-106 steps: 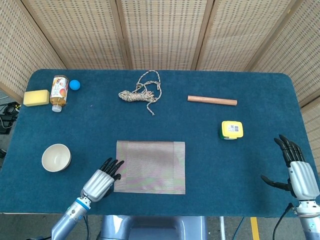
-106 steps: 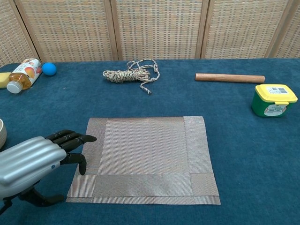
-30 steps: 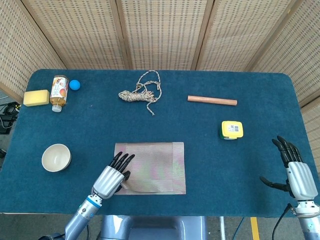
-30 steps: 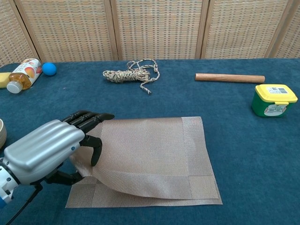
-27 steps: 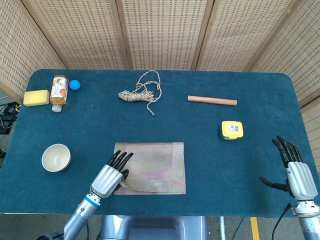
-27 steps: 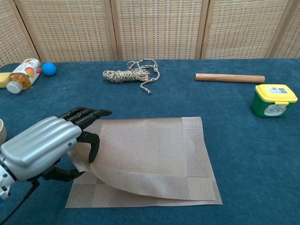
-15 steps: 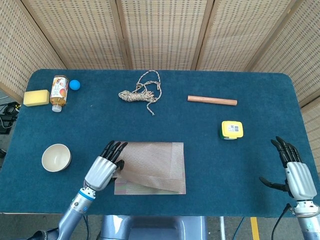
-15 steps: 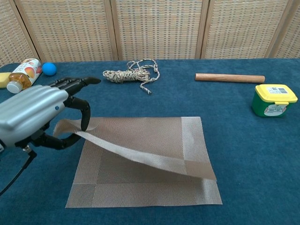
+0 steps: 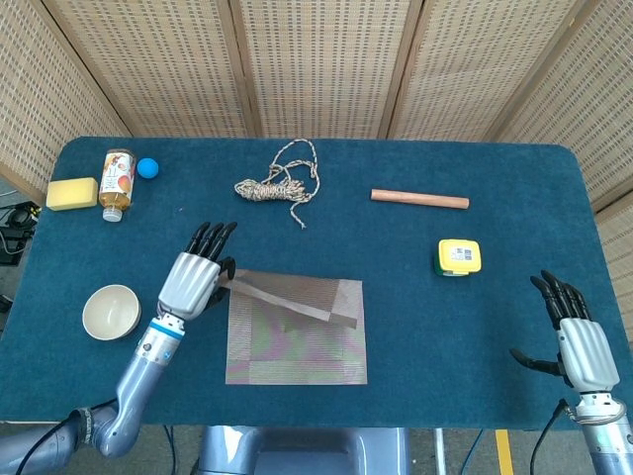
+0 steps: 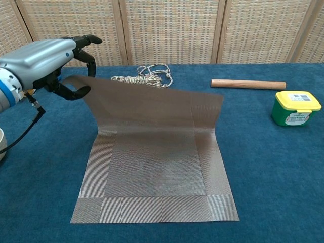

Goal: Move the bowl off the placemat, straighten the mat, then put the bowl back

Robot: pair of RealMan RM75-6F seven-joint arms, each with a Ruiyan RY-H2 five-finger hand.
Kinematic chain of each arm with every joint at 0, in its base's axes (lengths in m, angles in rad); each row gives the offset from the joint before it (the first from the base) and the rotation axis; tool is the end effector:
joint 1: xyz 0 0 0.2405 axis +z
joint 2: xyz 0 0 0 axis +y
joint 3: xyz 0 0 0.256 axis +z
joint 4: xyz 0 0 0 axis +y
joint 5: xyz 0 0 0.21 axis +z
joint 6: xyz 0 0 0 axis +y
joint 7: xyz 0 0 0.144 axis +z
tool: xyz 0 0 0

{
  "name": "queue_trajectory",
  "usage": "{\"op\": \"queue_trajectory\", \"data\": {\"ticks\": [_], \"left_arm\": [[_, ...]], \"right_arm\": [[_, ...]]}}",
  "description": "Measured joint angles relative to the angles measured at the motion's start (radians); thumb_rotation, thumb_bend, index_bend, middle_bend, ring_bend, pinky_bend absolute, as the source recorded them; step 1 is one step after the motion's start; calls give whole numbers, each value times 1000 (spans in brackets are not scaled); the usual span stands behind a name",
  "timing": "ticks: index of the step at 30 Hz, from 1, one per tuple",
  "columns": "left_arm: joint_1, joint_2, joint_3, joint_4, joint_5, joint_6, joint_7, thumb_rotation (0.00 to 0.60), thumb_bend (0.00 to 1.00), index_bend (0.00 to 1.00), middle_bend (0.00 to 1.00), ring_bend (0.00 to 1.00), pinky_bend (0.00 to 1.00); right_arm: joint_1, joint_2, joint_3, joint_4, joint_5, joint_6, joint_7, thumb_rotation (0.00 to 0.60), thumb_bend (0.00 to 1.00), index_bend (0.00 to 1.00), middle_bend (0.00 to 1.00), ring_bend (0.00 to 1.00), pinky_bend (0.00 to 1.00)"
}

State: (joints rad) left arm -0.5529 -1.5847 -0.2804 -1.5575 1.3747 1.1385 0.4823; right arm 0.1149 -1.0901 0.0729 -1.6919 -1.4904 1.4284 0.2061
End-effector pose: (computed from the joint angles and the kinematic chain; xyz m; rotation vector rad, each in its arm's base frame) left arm -0.1360 0.3165 0.0126 -1.7235 -0.7034 -1.0917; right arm -0.2935 -0.1934 0.1569 1.3236 -1.1145 1.0998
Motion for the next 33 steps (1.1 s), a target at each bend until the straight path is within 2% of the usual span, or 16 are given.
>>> {"op": "queue_trajectory", "data": {"ticks": [9, 22, 24, 25, 26, 29, 33], "left_arm": [[-114, -29, -106, 127, -150, -76, 27, 600, 457, 689, 0, 0, 0], [-274, -147, -140, 496, -340, -210, 85, 600, 442, 601, 0, 0, 0], [-292, -165, -133, 549, -369, -234, 98, 600, 424, 546, 0, 0, 0], [-299, -172, -129, 569, -381, -243, 107, 600, 388, 476, 0, 0, 0], [-306, -179, -124, 587, -394, -252, 116, 600, 334, 385, 0, 0, 0], [-322, -193, -111, 618, -431, -271, 144, 600, 176, 198, 0, 0, 0], [-322, -186, -102, 607, -440, -264, 147, 600, 60, 62, 0, 0, 0]], "right_arm": [[4, -11, 7, 3, 21, -7, -34, 600, 149, 0, 0, 0, 0], [14, -32, 14, 17, 48, -31, -74, 600, 148, 0, 0, 0, 0], [15, -34, 14, 18, 50, -34, -77, 600, 149, 0, 0, 0, 0], [16, -35, 14, 18, 52, -36, -79, 600, 149, 0, 0, 0, 0], [16, -36, 14, 18, 52, -37, -80, 600, 149, 0, 0, 0, 0], [17, -37, 13, 18, 51, -37, -82, 600, 149, 0, 0, 0, 0], [16, -38, 10, 19, 49, -40, -83, 600, 149, 0, 0, 0, 0]]}}
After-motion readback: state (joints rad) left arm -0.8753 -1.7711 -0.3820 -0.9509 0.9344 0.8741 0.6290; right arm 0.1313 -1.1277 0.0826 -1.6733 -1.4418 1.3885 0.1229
